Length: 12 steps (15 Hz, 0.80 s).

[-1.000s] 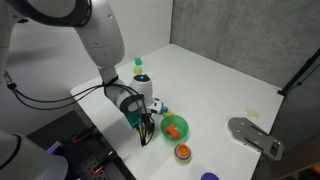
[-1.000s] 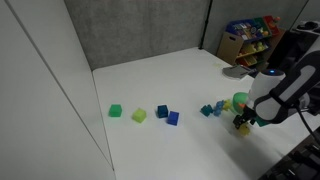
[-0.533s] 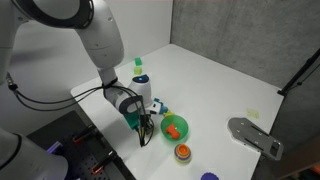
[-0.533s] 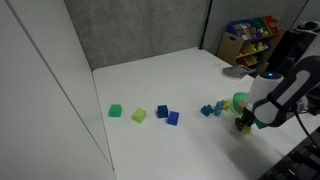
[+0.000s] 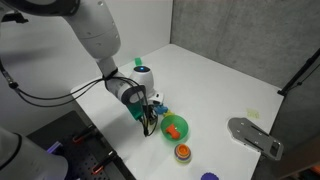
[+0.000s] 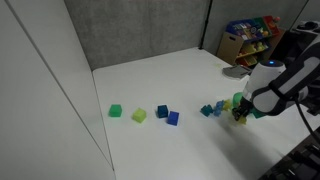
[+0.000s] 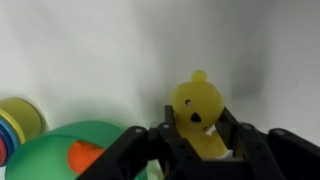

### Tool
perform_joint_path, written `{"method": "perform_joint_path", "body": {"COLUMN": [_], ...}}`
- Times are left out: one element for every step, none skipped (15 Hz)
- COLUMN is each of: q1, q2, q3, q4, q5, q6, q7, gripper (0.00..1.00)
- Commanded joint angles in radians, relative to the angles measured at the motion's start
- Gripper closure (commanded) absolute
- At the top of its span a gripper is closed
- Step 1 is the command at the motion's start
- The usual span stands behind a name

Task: Put the yellow object inside the bowl

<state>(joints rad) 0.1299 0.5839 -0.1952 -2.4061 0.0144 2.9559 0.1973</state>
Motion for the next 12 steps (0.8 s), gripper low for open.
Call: {"method": "perform_joint_path", "body": {"q1": [-0.008,0.007,0.015,0.031,0.040,0.051,0.056,0.059,0.059,0.055,0.050,0.046], "q2": [-0.128,-0.143,-0.154,-0.153,-0.147,-0.133,-0.120,-0.109,-0.097,-0.092,-0.090,-0.097], "q3": [0.011,-0.008,-0.024,-0.055,-0.082,-0.117,-0.147,-0.170,-0.194,-0.206,-0.216,-0.219], "q4": [-0.009,-0.001,0.008,0.021,0.037,0.059,0.081,0.099,0.121,0.134,0.144,0.149], "q5": [-0.001,-0.015,-0.027,-0.050,-0.071,-0.096,-0.116,-0.130,-0.142,-0.147,-0.148,-0.151], "q6": [-0.085,-0.097,-0.105,-0.099,-0.097,-0.095,-0.095,-0.099,-0.100,-0.115,-0.124,-0.141], "q7": [-0.001,0.014,0.027,0.046,0.062,0.084,0.102,0.119,0.132,0.142,0.148,0.145], "gripper": [0.79,0.79,0.79,0.79,0.79,0.79,0.79,0.79,0.79,0.66,0.30,0.31]}}
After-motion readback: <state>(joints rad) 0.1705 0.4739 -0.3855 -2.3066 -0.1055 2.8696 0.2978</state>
